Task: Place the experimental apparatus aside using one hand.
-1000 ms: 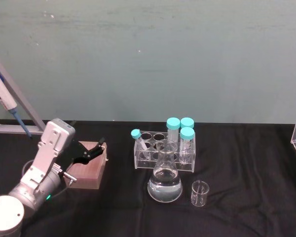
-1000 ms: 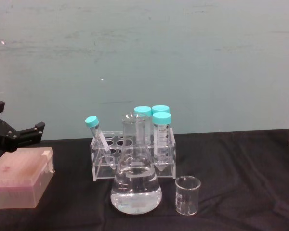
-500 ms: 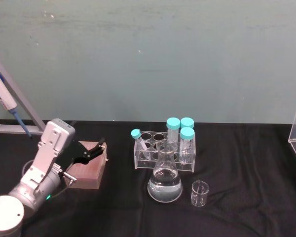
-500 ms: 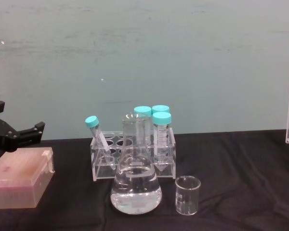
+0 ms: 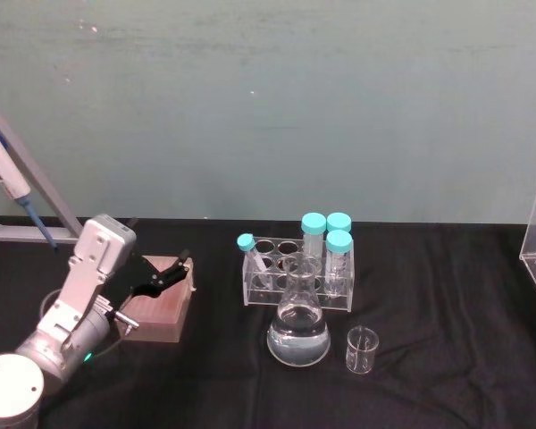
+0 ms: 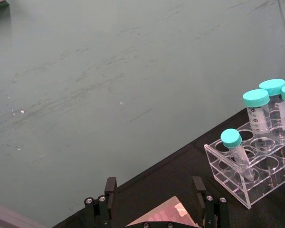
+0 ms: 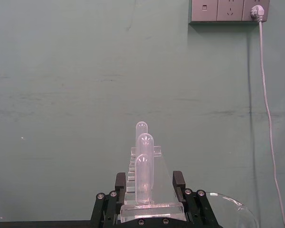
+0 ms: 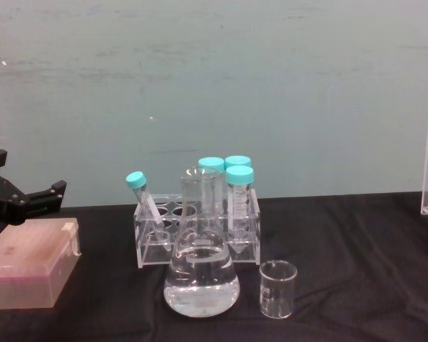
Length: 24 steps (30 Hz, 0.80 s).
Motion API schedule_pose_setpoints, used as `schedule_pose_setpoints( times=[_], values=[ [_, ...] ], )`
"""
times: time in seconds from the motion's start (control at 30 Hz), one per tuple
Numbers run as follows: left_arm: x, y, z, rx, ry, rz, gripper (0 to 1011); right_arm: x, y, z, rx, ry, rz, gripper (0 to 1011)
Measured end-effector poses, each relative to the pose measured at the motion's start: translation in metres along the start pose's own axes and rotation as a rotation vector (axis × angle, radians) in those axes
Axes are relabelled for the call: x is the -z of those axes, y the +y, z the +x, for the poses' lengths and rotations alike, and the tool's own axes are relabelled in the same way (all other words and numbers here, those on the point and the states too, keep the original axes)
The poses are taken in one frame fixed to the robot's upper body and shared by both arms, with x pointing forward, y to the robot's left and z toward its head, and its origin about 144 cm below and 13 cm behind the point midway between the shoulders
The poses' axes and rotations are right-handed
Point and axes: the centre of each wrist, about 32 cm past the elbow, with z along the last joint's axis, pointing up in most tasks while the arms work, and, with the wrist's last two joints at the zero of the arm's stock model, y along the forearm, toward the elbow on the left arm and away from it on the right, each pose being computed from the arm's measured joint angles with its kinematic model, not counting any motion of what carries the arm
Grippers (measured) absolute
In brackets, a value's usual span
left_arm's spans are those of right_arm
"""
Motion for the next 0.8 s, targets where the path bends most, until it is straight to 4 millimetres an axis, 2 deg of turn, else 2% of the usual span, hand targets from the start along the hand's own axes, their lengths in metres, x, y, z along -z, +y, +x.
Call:
schedule_pose_setpoints(
  times=[0.8],
  values=[
    [0.0000, 0.0000, 0.0000, 0.000, 0.000, 0.000, 1000, 0.0026, -0.0010, 0.0046, 0.006, -0.006, -0.017, 613]
  ],
)
